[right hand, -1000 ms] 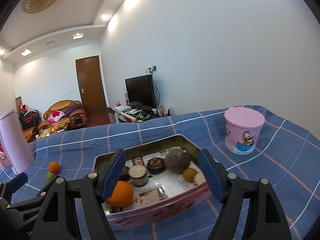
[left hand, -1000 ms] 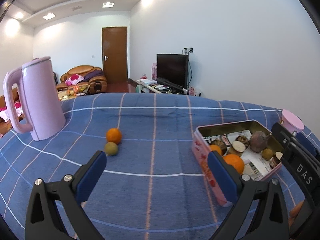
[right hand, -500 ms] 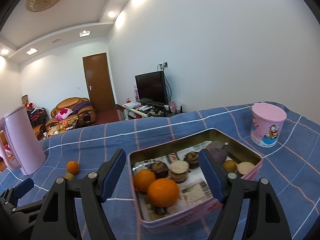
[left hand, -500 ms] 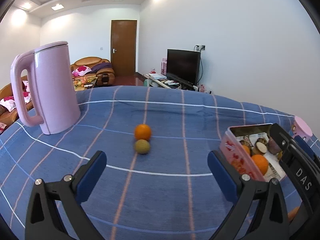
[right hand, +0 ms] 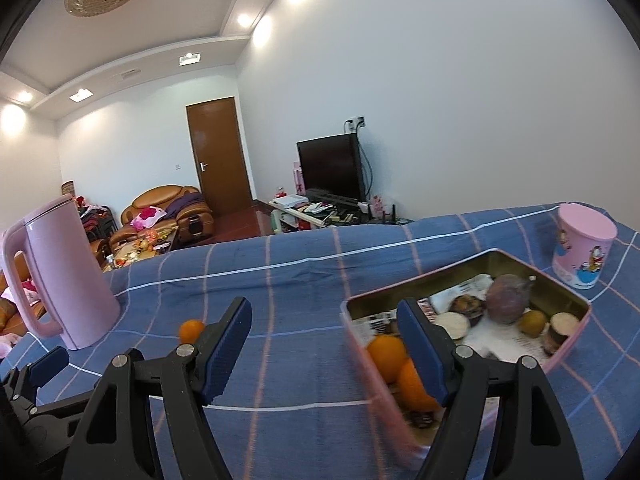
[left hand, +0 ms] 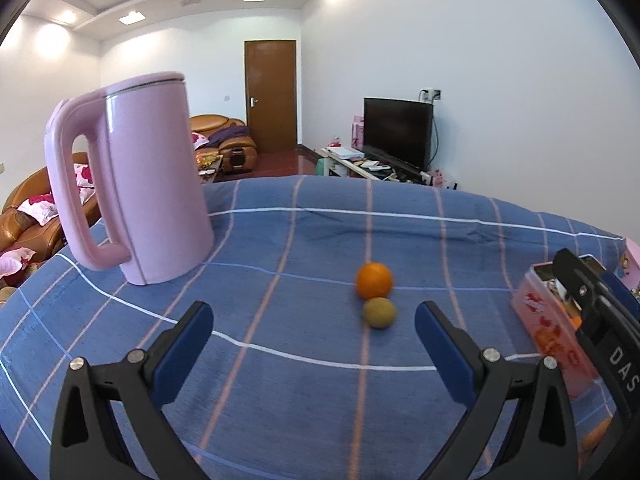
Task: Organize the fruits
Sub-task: 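Grasp the yellow-green fruit with the right tool while the left tool grasps the orange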
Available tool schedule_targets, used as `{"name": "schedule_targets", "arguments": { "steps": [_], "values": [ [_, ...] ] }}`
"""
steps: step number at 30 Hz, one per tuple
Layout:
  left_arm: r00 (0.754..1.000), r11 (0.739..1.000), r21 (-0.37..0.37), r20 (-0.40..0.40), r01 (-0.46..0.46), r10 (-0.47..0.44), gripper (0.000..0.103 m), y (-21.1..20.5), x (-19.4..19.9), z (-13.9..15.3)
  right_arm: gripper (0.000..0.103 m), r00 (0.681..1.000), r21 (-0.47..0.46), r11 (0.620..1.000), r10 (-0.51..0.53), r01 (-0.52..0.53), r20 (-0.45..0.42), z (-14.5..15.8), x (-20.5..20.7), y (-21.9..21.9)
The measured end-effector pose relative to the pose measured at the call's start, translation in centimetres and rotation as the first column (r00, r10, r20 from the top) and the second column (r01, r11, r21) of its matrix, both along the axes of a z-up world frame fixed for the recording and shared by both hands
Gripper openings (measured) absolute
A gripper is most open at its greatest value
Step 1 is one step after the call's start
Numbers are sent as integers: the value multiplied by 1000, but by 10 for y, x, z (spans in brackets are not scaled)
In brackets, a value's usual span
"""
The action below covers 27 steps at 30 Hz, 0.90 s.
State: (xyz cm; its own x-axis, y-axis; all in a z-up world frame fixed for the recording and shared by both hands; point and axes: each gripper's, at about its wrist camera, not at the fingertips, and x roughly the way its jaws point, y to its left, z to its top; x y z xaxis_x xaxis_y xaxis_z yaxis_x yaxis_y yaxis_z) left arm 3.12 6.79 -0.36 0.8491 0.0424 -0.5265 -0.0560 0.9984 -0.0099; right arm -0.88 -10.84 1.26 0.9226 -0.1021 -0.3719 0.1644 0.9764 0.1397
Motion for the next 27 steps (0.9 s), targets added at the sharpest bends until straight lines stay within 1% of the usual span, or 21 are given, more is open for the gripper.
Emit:
{"name": "schedule_targets", "arguments": {
  "steps": [7,19,23,27],
  "values": [
    [999,999,0,-10,-36,36,103,24,10,0,76,999,17,999,32,-32,-11,-2,13,22],
    [997,998,-17,-32,-67,67,103,48,23,-2,76,997,32,997,67,-66,-35,-5,30,46],
    [996,997,-9,-39,-82,81,103,56,29,-3,76,996,36,996,78,-76,-51,-6,37,51],
    [993,995,-17,-57,-102,101,103,65,35,-5,76,993,38,996,89,-86,-76,-9,45,56]
  ]
}}
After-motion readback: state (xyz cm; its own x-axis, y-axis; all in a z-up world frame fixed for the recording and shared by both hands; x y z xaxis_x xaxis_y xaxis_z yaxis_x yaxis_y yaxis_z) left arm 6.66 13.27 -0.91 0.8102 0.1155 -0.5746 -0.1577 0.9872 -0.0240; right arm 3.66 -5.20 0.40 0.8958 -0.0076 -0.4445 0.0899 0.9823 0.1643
